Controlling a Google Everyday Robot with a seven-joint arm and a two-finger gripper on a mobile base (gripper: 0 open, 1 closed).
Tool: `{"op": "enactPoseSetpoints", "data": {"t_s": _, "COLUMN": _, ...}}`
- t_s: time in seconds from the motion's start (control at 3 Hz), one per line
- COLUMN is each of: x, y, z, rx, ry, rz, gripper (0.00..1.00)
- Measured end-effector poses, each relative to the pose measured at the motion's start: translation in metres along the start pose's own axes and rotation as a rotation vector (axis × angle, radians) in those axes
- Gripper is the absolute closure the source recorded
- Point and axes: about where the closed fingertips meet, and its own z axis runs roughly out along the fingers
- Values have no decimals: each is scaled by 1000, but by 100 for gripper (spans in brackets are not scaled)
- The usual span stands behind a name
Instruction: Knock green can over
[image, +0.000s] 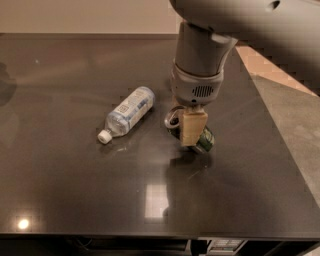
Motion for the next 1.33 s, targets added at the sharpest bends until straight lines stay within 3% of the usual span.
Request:
{"op": "enactPoseSetpoints", "data": {"t_s": 0.33, "x": 12, "y": -2, "z": 4, "rx": 5, "ry": 99, "rz": -33, "gripper": 58}}
{"op": "enactPoseSetpoints", "data": {"t_s": 1.0, "x": 22, "y": -4, "z": 14, "rx": -2, "ry": 184, "rz": -76, "gripper": 12}}
{"op": "enactPoseSetpoints", "data": {"t_s": 1.33, "x": 24, "y": -1, "z": 21, "rx": -16, "ry": 198, "rz": -91, "gripper": 0}}
